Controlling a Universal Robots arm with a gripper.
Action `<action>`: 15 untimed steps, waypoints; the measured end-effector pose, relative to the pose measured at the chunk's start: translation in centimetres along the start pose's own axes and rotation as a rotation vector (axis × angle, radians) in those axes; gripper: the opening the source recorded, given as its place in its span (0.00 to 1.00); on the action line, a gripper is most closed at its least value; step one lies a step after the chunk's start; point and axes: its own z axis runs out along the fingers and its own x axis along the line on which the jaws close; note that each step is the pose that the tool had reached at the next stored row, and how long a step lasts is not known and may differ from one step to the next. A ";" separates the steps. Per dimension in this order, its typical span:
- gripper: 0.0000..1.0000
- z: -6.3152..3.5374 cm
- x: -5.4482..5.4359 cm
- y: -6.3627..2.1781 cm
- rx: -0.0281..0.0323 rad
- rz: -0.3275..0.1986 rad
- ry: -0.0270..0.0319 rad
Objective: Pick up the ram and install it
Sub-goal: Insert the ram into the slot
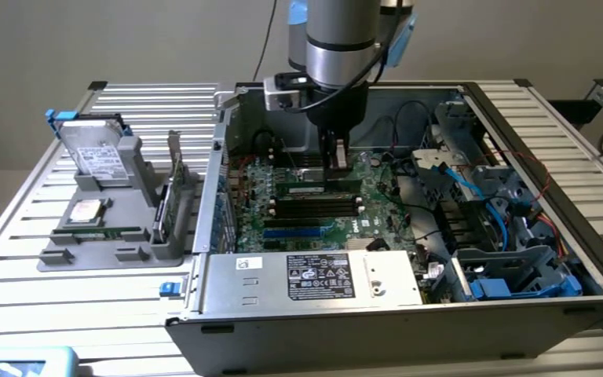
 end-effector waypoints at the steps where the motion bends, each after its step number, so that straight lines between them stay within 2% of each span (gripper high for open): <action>1: 0.13 0.07 0.0 -0.02 0.0000 0.000 -0.0001; 15: 0.13 1.01 -0.1 -0.13 -0.0004 0.000 0.0006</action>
